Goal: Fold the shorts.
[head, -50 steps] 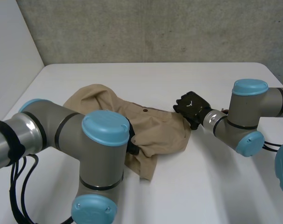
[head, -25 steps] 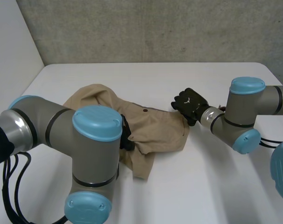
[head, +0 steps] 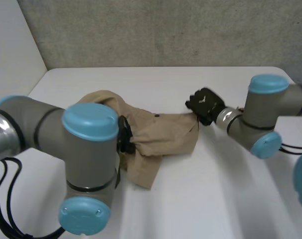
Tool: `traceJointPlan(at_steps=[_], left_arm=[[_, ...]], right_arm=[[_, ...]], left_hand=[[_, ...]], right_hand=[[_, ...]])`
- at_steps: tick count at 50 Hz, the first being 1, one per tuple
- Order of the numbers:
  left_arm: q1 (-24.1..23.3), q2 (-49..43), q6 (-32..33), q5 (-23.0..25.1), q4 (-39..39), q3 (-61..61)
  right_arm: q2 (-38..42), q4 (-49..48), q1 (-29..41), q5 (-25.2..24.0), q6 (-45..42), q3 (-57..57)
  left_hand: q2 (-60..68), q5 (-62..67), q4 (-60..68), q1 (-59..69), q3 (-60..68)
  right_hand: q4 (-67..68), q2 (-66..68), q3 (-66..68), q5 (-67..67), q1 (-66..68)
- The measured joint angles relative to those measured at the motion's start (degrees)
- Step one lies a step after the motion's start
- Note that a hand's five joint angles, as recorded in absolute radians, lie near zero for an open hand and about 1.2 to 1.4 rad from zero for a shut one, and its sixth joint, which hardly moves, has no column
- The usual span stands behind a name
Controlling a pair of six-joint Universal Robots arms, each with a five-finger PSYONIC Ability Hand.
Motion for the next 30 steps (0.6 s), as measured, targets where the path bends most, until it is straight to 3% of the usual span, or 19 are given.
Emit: traceJointPlan(at_steps=[5,9,12,14,20,25,30], left_arm=[[2.07,4.41,4.76,0.70,-0.17,-0.23],[4.72,10.35,14.98,3.70,-0.68,-0.23],[5.12,11.58,17.22,4.53,-0.86,-0.16],[6.00,15.88,24.45,7.60,-1.83,0.28],[6.78,23.61,35.44,12.31,-5.03,1.82],[7.02,26.52,41.81,15.15,-7.87,2.12],[7.08,25.55,45.77,17.28,-10.08,0.92]], right_arm=[[-9.15,2.86,-1.04,0.44,4.17,3.03],[-22.25,8.61,-3.08,1.20,5.80,7.32],[-24.70,9.82,-3.46,1.40,5.82,8.11],[-31.99,13.46,-4.43,2.18,5.65,10.21],[-45.82,21.23,-4.66,2.91,4.85,14.04],[-51.59,26.67,-4.03,2.87,3.11,17.70],[-51.42,29.76,-1.55,3.89,-0.93,20.69]], left_hand=[[0.04,0.00,0.00,0.01,0.10],[0.10,0.00,0.01,0.01,0.10],[0.11,0.01,0.01,0.01,0.10],[0.11,0.00,0.01,0.01,0.10],[0.11,0.00,0.11,0.00,0.12],[0.20,0.00,0.24,0.00,0.28],[0.20,0.00,0.24,0.00,0.28]], right_hand=[[0.03,0.00,0.00,0.00,0.00],[0.03,0.00,0.00,0.00,0.00],[0.03,0.00,0.00,0.00,0.00],[0.03,0.00,0.00,0.00,0.00],[0.03,0.50,0.00,0.55,1.04],[0.03,0.54,0.00,0.73,1.04],[0.03,0.54,0.00,0.81,1.04]])
